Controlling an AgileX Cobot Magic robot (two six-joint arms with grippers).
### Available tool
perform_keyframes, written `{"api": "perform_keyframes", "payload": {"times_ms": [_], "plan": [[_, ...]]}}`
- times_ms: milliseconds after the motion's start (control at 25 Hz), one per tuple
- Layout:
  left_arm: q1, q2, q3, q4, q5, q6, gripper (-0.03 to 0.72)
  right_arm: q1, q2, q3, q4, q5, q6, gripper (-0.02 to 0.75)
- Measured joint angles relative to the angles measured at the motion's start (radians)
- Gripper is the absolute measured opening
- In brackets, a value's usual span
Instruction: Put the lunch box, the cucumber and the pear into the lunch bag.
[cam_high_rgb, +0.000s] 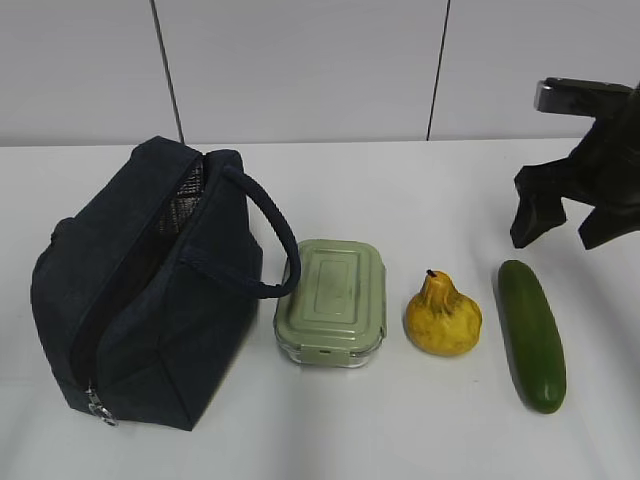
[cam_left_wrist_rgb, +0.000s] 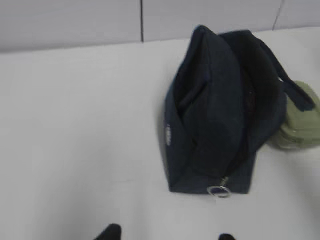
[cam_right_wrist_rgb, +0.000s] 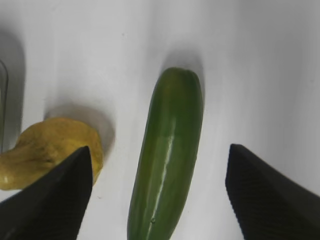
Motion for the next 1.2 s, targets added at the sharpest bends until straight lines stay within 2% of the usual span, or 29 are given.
{"api": "perform_keyframes", "payload": {"times_ms": [80,160,320,440,560,880,1200], "plan": [[0.0,0.134,-0.013,-0.09,-0.038,0.054,0.434,0.0,0.018,-0.021,0.0,-0.011,-0.002,0.637],[0.0,0.247,-0.038,-0.141,-0.097,0.103,0.454,0.0,0.03,-0.038,0.0,-0.019,-0.002,0.637],[0.0,0.446,-0.118,-0.181,-0.168,0.179,0.466,-0.001,0.056,-0.055,0.0,-0.033,0.0,0.637],[0.0,0.581,-0.176,-0.236,-0.174,0.252,0.467,-0.001,0.09,-0.058,0.0,-0.036,0.004,0.637],[0.0,0.694,-0.223,-0.249,-0.174,0.294,0.467,-0.001,0.122,-0.058,-0.002,-0.036,0.006,0.637],[0.0,0.859,-0.252,-0.329,-0.174,0.441,0.467,-0.001,0.13,-0.06,-0.002,-0.042,0.008,0.633],[0.0,0.945,-0.253,-0.368,-0.208,0.5,0.455,-0.001,0.13,-0.06,0.007,-0.065,0.008,0.628]]}}
